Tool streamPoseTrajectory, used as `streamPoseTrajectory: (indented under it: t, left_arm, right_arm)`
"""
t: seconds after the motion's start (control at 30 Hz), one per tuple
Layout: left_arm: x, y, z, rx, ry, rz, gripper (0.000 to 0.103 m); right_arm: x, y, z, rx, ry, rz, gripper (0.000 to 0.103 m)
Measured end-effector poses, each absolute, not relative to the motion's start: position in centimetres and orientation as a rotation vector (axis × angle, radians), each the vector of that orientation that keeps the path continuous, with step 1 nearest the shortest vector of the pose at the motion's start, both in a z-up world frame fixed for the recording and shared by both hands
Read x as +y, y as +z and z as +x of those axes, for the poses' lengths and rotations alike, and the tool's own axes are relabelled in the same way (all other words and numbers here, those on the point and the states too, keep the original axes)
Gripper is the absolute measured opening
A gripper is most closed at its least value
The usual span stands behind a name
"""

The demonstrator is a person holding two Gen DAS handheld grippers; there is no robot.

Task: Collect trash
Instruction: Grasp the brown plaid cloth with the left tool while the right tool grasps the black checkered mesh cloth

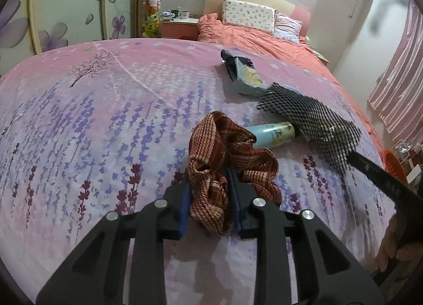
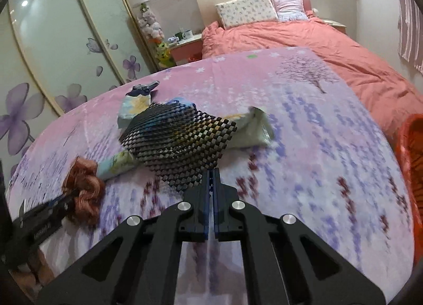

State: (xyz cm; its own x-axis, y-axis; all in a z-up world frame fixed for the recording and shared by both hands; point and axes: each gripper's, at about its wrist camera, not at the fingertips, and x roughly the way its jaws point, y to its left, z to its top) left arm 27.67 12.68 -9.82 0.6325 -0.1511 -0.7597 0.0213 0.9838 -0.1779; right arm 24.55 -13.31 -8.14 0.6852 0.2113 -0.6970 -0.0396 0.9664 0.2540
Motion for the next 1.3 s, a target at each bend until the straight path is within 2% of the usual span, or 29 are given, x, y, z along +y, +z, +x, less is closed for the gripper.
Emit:
streamPoseTrajectory:
  t: [0.3, 0.37, 0.43, 0.47, 0.6, 0.73, 0.77, 0.83, 0.93, 1.03, 1.07, 1.13, 1.2, 1.3]
  left_arm:
    - [11.5, -9.1, 25.1, 0.874, -0.211, -0.179, 0.026]
    - [10.9, -9.1, 24.4, 0.877, -0.246, -0.177, 0.026]
    - [10.4, -9.0, 23.9, 0.881, -0.273, -0.175, 0.027]
    - [10.2, -9.0, 23.6, 0.881, -0.28, -0.171, 0.028]
    - [9.9, -9.0, 23.2, 0.871, -0.27, -0.158, 0.038]
    - [10.2, -9.0, 23.2, 0.867, -0.25, -0.146, 0.056]
    - [10.3, -9.0, 23.2, 0.864, -0.244, -0.14, 0.058]
    - [10.3, -9.0, 23.1, 0.858, -0.234, -0.125, 0.065]
    - [10.4, -8.8, 22.7, 0.842, -0.219, -0.099, 0.076]
    - [10.8, -8.5, 22.2, 0.815, -0.199, -0.076, 0.083]
    - [10.9, -8.4, 22.1, 0.81, -0.195, -0.069, 0.084]
    - [11.0, -8.4, 22.0, 0.803, -0.186, -0.055, 0.087]
    - [10.8, -8.5, 22.2, 0.81, -0.186, -0.053, 0.087]
    - [10.2, -8.7, 22.7, 0.823, -0.189, -0.059, 0.087]
  right_arm:
    - [-16.9, -7.2, 17.8, 0.785, 0.096, 0.169, 0.003]
    - [-17.2, -6.8, 17.2, 0.773, 0.082, 0.156, 0.013]
    - [-17.3, -6.2, 16.9, 0.749, 0.066, 0.16, 0.052]
    - [-17.2, -5.9, 17.0, 0.732, 0.06, 0.168, 0.055]
    - [-17.1, -6.1, 18.2, 0.744, 0.052, 0.18, 0.06]
    - [-15.9, -7.4, 20.1, 0.784, 0.041, 0.144, 0.066]
    - [-15.6, -7.7, 20.5, 0.791, 0.038, 0.132, 0.066]
    - [-14.6, -8.2, 21.9, 0.809, 0.032, 0.106, 0.074]
    - [-13.5, -9.0, 23.5, 0.844, 0.029, 0.073, 0.078]
    - [-12.7, -9.9, 24.9, 0.897, 0.021, 0.049, 0.076]
    - [-12.6, -9.9, 24.9, 0.896, 0.009, 0.037, 0.069]
    - [-12.4, -9.7, 24.8, 0.883, 0.023, 0.035, 0.032]
    - [-12.6, -9.7, 24.6, 0.879, 0.031, 0.048, 0.015]
    - [-13.8, -9.7, 23.6, 0.876, 0.027, 0.082, 0.012]
